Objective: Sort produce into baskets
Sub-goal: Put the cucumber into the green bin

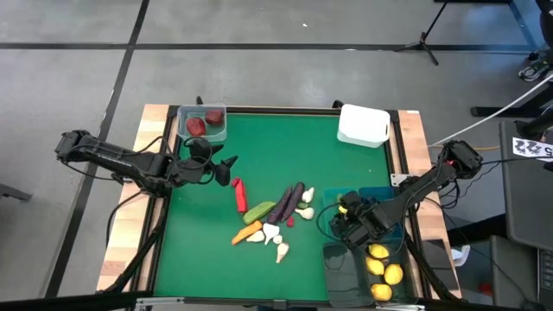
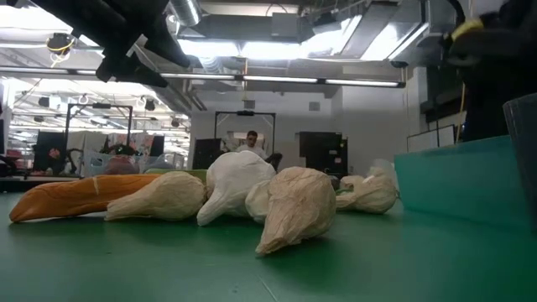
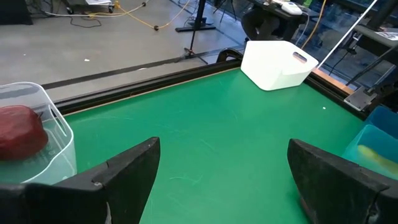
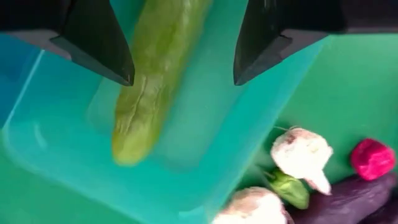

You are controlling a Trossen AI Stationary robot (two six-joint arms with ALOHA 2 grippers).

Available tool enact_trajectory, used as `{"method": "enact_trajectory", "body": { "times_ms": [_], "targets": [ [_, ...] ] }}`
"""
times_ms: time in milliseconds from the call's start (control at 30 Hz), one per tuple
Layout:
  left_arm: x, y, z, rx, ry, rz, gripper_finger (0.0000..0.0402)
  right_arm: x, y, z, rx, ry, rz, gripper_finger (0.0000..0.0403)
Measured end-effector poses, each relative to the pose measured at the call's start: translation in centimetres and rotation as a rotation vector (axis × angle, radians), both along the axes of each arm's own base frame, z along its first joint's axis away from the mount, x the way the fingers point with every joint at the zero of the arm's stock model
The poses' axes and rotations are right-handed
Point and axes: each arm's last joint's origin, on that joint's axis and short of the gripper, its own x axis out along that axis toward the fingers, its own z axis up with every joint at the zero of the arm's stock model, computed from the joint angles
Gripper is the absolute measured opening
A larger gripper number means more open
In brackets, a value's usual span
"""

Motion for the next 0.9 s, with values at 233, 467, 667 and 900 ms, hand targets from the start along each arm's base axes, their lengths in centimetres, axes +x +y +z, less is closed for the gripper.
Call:
{"method": "enact_trajectory", "body": {
  "times_ms": [233, 467, 667, 900],
  "targets": [
    [0.0, 0.0, 0.0, 0.000, 0.001, 0.000, 0.0345, 1.0, 0.4, 4.6, -0.145, -0.017, 0.149, 0.0275],
    [0.0, 0.0, 0.0, 0.001, 0.005, 0.000, 0.0345, 4.3, -1.3, 9.1, -0.442, -0.074, 0.387, 0.0275],
    [-0.1, 0.0, -0.2, 0.005, 0.028, 0.000, 0.0345, 8.5, -3.6, 10.5, -0.554, -0.139, 0.629, 0.0275],
    [-0.2, 0.0, -0.4, -0.003, 0.039, 0.007, 0.0345, 13.5, -5.4, 10.2, -0.596, -0.307, 0.952, 0.0275]
  ]
}}
